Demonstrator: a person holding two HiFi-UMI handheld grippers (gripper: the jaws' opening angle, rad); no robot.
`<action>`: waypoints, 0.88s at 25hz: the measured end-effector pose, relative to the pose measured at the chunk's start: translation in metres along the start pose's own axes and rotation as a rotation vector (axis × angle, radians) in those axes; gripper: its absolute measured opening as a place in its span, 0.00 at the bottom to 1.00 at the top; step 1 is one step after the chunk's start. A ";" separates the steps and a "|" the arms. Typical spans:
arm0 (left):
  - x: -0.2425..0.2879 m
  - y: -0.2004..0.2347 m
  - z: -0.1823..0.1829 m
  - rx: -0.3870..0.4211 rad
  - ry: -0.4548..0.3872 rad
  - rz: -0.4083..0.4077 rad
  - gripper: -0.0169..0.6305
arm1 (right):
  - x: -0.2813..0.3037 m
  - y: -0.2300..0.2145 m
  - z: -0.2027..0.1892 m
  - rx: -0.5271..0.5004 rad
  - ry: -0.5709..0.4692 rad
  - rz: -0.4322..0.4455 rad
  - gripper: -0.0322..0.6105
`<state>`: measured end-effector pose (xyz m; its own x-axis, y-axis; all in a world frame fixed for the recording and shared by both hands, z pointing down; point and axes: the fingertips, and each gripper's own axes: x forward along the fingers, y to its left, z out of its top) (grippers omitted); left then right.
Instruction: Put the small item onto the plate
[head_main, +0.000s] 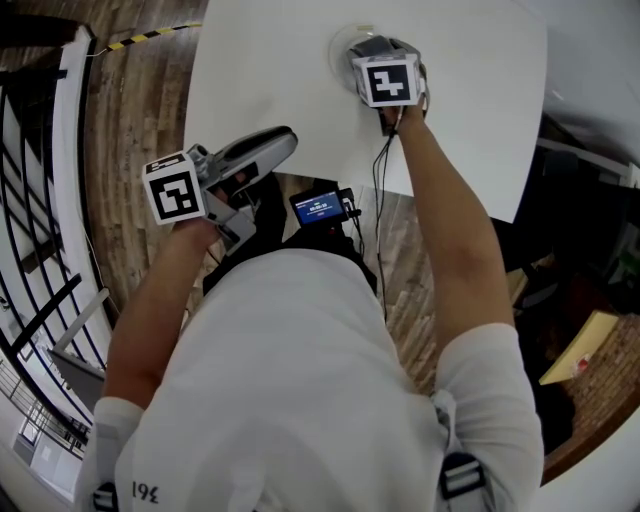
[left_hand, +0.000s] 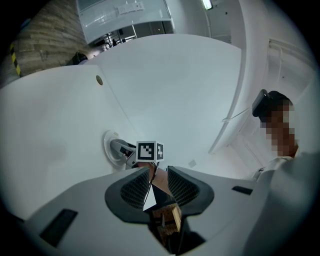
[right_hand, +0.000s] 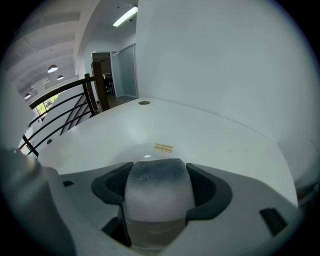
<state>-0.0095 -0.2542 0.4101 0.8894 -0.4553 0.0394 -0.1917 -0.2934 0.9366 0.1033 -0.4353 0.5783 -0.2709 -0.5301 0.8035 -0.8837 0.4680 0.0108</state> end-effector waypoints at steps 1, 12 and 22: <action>0.000 0.000 0.000 -0.002 0.000 0.000 0.19 | 0.000 0.000 0.000 0.004 0.000 0.003 0.55; 0.000 0.000 -0.001 -0.006 0.002 0.006 0.19 | 0.001 -0.010 0.011 0.059 -0.068 -0.033 0.55; -0.001 0.001 -0.001 -0.011 -0.004 0.009 0.19 | 0.004 -0.012 0.013 0.066 -0.072 -0.037 0.55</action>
<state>-0.0098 -0.2535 0.4110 0.8861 -0.4611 0.0471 -0.1957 -0.2802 0.9398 0.1076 -0.4518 0.5734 -0.2626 -0.5965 0.7584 -0.9160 0.4012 -0.0016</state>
